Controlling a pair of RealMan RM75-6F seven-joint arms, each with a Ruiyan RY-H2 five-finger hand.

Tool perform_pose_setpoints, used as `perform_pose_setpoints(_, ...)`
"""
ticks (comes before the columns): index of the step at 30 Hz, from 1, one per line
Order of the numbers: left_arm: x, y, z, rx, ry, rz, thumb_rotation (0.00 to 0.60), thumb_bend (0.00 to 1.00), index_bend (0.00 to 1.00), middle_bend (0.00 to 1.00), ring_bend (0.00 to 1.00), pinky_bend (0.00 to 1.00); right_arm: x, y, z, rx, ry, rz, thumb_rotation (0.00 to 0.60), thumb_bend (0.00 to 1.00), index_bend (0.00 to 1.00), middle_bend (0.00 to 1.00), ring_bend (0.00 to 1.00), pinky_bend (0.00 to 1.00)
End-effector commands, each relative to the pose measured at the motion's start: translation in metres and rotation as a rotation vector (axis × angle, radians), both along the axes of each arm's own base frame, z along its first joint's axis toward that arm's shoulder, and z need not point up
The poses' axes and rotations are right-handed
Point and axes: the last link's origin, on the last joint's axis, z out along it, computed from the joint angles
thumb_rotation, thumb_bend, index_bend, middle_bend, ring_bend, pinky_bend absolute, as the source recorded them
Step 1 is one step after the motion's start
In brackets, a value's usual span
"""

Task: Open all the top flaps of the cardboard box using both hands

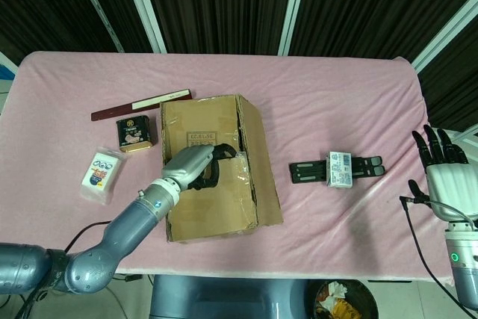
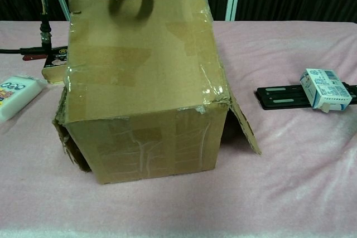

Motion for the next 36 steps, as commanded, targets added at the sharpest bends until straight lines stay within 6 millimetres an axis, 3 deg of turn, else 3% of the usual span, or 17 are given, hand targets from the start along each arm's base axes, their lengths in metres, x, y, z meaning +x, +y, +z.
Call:
perform_pose_setpoints(1,0.008,-0.012,0.015,-0.045,-0.105,0.029,0.600,0.88,0.26,0.40,0.31,0.44,0.001,0.000,-0.001,0.003,0.001,0.004,0.600,0.34,0.00,0.00,0.00,0.23)
perform_pose_setpoints(10,0.030,-0.033,0.039,-0.105,-0.265,0.005,0.600,0.87,0.26,0.40,0.31,0.44,0.001,0.001,-0.003,0.010,-0.002,0.000,0.600,0.34,0.00,0.00,0.00,0.23)
perform_pose_setpoints(25,0.041,-0.067,0.025,-0.432,-0.327,-0.025,0.600,0.86,0.26,0.40,0.31,0.43,0.001,0.001,-0.004,0.020,-0.004,-0.003,0.600,0.34,0.00,0.00,0.00,0.23)
perform_pose_setpoints(36,0.043,-0.077,0.028,-0.509,-0.359,-0.057,0.600,0.84,0.26,0.40,0.31,0.42,0.002,0.002,-0.006,0.028,-0.005,-0.003,0.600,0.34,0.00,0.00,0.00,0.23)
